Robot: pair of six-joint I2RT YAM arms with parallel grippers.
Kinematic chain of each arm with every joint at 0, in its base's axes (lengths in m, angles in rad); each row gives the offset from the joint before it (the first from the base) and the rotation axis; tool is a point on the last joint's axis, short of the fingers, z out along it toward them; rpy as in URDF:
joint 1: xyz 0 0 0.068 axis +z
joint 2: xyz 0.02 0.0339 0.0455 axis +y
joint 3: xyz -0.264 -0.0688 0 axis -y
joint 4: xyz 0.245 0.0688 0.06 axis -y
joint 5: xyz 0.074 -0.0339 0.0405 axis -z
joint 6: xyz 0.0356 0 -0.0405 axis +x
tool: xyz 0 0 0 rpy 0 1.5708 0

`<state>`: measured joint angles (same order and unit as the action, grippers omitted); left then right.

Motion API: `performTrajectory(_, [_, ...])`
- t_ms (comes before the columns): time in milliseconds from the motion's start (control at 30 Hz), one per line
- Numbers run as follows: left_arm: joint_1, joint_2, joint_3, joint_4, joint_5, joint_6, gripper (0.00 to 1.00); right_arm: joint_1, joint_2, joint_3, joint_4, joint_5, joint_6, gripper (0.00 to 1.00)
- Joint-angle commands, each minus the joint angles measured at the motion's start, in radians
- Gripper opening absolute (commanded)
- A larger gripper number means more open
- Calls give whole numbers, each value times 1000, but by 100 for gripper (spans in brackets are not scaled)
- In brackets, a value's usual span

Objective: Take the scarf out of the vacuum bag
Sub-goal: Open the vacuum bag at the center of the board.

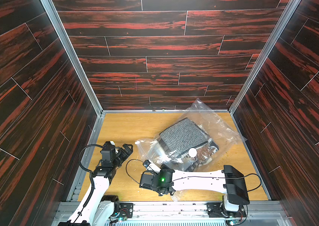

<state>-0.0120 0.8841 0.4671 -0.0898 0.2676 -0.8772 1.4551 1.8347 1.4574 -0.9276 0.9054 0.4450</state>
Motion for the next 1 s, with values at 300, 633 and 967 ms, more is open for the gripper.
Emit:
performTrajectory(300, [6, -31, -66, 180, 144, -10, 98, -199, -155, -43, 227, -222, -297, 9])
performTrajectory(633, [-5, -21, -111, 389, 318, -47, 85, -346, -79, 132, 262, -374, -438, 0])
performTrajectory(967, [-183, 40, -86, 487, 295, -25, 83, -422, -9, 325, 213, -428, -480, 0])
